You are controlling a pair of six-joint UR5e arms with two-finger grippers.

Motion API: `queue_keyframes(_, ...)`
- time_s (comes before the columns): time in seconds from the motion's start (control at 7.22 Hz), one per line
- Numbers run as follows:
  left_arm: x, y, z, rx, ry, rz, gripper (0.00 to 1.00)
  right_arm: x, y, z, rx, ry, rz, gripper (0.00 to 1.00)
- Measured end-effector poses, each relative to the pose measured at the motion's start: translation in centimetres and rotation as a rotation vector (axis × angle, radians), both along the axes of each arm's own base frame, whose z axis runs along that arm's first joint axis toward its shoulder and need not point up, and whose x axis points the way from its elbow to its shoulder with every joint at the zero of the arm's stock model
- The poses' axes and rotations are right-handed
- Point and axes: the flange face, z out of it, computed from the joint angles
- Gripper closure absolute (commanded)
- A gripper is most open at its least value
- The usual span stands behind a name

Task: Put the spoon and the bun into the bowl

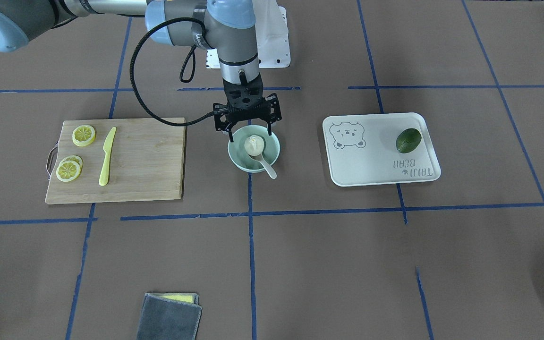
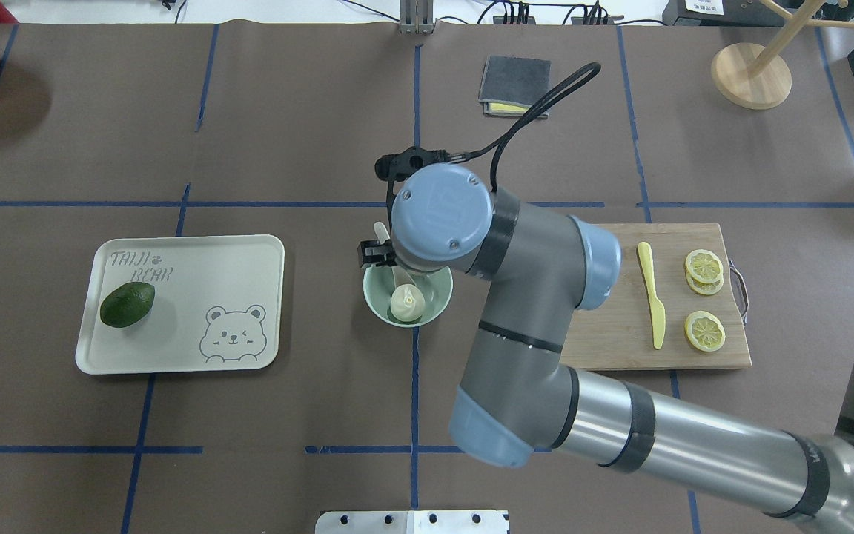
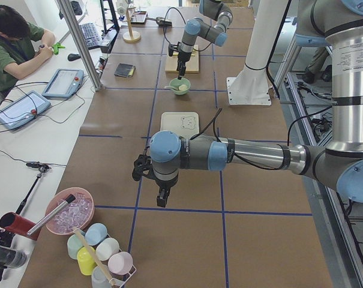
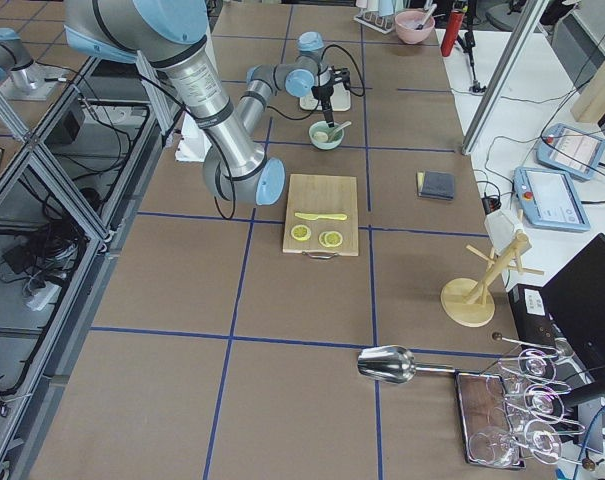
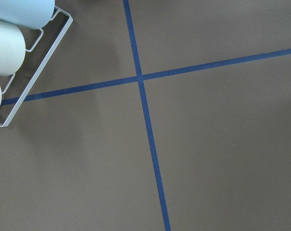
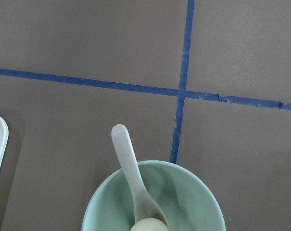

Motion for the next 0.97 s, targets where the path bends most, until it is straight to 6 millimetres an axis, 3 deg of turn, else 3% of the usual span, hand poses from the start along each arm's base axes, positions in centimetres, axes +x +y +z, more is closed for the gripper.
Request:
queue_keyframes(0.28,0.0,0.2,0.9,-0.015,-0.005,0.002,0.00,7.6,-6.5,4.1,0.028,0.033,-0.080,0.00)
queue_keyframes(0.55,-0.1,0.4,2.0,-0.035,-0.009,0.003,0.00,18.5,-12.8,11.5,0.084,0.090,-0.179,0.00)
queue_keyframes(0.83,-0.1,0.5,2.3,-0.043,-0.009,0.004,0.00,30.7,-16.3,19.6,0.111,0.128,-0.245,0.00)
queue_keyframes(0.97,-0.1,0.5,2.3,-0.045,-0.010,0.003,0.00,36.5,-16.4,24.0,0.107,0.151,-0.253,0.00)
